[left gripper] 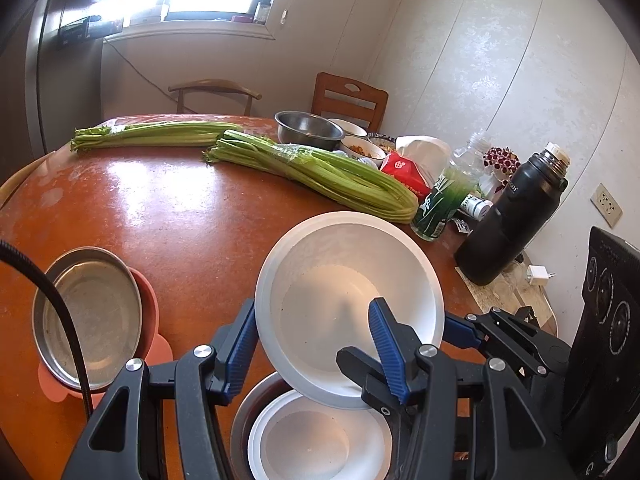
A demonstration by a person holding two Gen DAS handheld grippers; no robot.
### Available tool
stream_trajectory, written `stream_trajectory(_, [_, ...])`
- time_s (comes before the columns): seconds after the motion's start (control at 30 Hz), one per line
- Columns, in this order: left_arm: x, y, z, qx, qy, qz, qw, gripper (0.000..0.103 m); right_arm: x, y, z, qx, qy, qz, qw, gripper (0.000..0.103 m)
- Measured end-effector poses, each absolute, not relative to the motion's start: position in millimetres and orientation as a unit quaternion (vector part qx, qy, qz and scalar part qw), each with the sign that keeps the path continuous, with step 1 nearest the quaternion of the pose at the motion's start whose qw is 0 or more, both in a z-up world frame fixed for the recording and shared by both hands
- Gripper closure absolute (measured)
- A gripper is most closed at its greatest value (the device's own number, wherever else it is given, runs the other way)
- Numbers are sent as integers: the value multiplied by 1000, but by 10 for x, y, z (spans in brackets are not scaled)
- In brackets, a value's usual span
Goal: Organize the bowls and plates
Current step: 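Lift the red-printed cup with the left gripper over the silver bowl, then lower the red-printed cup into the white cup inside the silver bowl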
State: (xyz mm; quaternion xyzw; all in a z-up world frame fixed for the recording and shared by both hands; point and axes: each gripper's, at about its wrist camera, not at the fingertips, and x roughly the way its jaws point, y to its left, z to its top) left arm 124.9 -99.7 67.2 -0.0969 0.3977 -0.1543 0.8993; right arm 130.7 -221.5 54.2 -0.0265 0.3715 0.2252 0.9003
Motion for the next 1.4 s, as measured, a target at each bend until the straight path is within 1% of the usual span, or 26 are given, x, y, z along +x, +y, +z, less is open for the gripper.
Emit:
stream_trajectory(0.7, [674,-935,733,-90,374,-162,909,48,789,-2179,537,-24,352,233,906,41])
stream_trajectory(0.97, [529,-870,643,-90,375,-168,907,48,627,-2102,407,-29,359,233,903,41])
stream_trajectory(1.23, [452,-921,461,-77,394,-169,900,48,514,-2119,310,-29,364,221,904,41])
stream_trajectory(1.4, [445,-944,437,-79,398,-178,896,48,479,-2149,261,-21,368,220,903,41])
